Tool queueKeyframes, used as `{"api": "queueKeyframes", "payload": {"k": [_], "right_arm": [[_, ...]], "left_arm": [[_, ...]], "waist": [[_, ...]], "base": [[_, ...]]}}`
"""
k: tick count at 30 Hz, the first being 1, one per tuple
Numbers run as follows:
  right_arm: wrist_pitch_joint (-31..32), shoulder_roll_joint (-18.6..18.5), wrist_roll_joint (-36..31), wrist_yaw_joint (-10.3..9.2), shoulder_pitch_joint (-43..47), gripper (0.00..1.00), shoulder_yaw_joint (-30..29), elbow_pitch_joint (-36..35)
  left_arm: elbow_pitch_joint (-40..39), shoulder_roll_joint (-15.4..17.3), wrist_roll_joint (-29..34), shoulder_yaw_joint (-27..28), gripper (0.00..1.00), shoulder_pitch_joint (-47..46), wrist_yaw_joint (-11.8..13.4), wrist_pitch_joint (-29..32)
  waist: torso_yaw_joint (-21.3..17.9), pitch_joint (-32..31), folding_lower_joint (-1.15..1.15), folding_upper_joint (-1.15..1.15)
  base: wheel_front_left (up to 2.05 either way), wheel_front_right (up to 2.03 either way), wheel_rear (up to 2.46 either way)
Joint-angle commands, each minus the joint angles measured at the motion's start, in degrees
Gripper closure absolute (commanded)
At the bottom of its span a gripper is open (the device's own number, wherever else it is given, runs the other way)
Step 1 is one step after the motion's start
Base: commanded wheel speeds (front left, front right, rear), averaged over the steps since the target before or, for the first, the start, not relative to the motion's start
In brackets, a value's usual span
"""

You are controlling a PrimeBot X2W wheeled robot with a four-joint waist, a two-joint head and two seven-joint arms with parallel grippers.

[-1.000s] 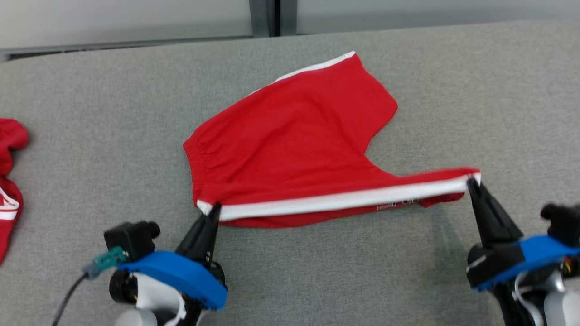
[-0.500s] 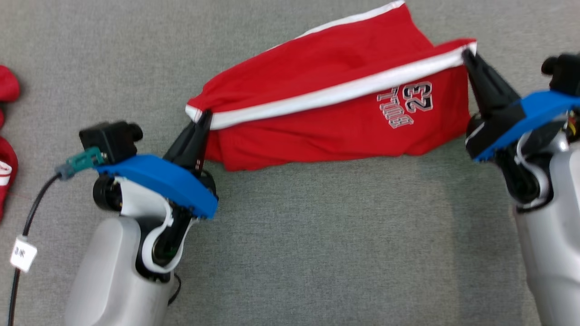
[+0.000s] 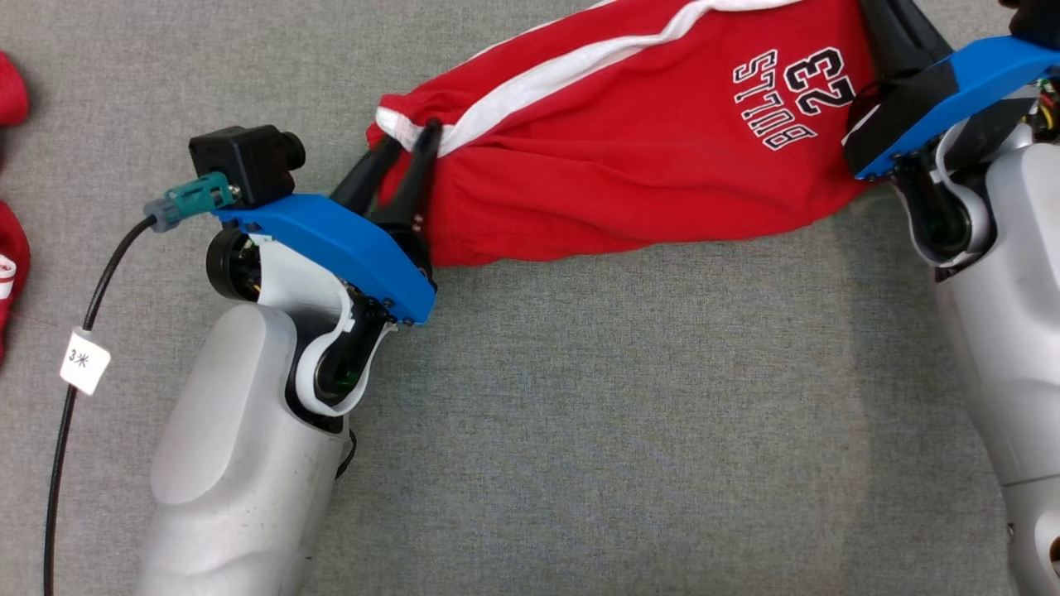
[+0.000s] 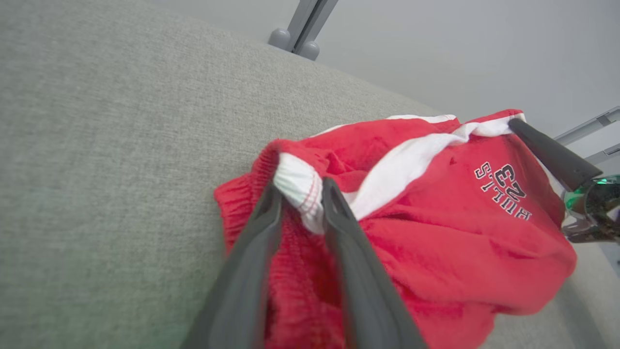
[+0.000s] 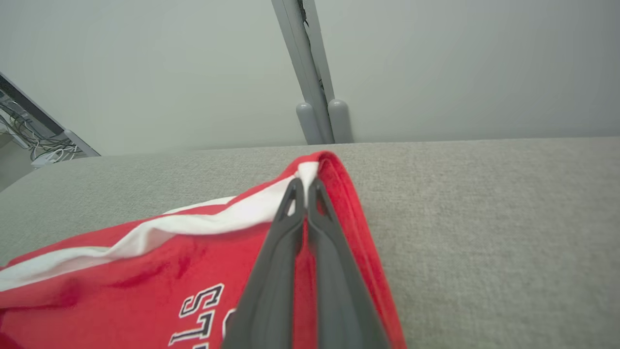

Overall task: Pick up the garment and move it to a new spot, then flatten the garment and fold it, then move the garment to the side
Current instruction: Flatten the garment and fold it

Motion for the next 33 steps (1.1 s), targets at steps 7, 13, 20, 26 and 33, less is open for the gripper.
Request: {"api": "queueKeyframes", "payload": {"k": [7, 13, 20, 26, 33], "right_arm": [[-12.0, -2.8, -1.2, 0.00, 0.1, 0.00, 6.2, 2.3], [-16.4, -4.3, -5.9, 0.00, 4.7, 0.00, 5.1, -1.8], [-16.5, -1.5, -12.4, 0.00, 17.3, 0.00, -3.1, -14.0], [-16.5, 2.0, -14.3, 0.00, 27.5, 0.00, -6.3, -19.7], [-15.5, 4.3, -14.7, 0.00, 36.8, 0.00, -8.2, -24.5]], "left_arm": [[0.4, 1.1, 3.8, -1.1, 0.00, 0.1, 0.2, -8.5], [-1.7, 2.4, 11.5, -1.0, 0.00, 3.6, 5.5, -19.5], [-4.2, 4.4, 17.0, 0.2, 0.00, 9.2, 10.9, -26.2], [-5.7, 6.1, 17.6, 2.1, 0.00, 14.9, 12.8, -27.2], [-5.6, 7.4, 17.5, 3.0, 0.00, 20.5, 13.7, -27.4]], "waist": [[-0.3, -1.3, -0.01, -0.02], [-1.3, -4.4, -0.01, -0.02], [-3.8, -9.0, -0.01, -0.02], [-6.4, -12.7, -0.01, -0.02], [-8.6, -16.3, -0.01, -0.02]], "base": [[0.00, 0.00, 0.00], [0.00, 0.00, 0.00], [0.00, 0.00, 0.00], [0.00, 0.00, 0.00], [0.00, 0.00, 0.00]]}}
